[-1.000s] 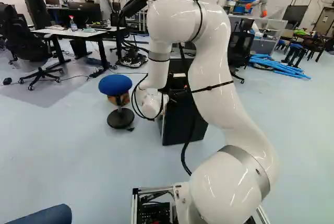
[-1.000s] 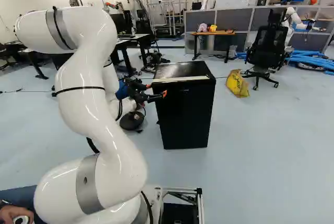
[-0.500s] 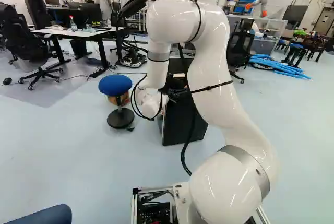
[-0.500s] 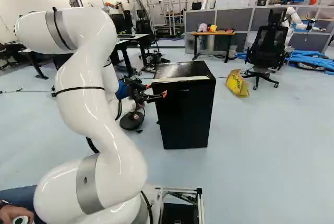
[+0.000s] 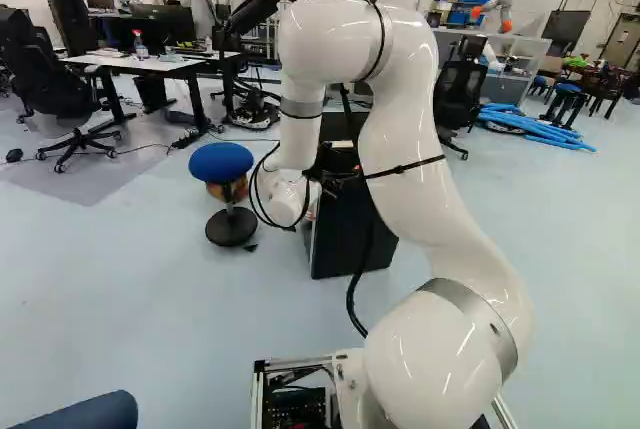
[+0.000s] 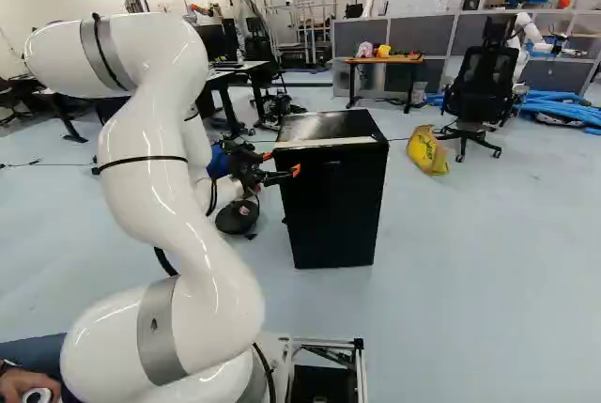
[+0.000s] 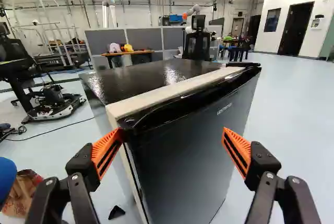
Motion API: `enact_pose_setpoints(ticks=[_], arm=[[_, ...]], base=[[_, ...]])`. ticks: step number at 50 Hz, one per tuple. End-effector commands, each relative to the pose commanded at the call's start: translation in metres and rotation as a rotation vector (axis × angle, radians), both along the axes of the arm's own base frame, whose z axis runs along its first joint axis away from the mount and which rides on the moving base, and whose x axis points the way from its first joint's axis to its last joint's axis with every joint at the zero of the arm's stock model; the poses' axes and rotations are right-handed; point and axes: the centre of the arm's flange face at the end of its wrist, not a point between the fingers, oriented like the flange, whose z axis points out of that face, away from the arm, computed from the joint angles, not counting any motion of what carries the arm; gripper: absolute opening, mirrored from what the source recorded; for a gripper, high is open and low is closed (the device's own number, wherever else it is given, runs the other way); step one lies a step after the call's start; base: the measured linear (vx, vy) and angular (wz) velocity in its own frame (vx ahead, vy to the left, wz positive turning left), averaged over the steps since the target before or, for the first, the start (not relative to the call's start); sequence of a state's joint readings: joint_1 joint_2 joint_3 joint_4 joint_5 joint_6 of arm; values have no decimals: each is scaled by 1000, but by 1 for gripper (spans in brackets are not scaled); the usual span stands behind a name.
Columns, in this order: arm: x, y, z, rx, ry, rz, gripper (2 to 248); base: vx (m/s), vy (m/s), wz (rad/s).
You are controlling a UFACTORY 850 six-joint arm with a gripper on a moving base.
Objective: Grab a drink from the fridge
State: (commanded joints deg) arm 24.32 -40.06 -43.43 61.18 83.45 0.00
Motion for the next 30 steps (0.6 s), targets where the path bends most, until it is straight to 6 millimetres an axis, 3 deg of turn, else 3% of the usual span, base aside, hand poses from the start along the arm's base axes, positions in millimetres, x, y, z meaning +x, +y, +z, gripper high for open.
enact_pose_setpoints(ticks=[30], arm=[[-7,0,0,5,3,-78,247]], base=[[0,-1,-3]])
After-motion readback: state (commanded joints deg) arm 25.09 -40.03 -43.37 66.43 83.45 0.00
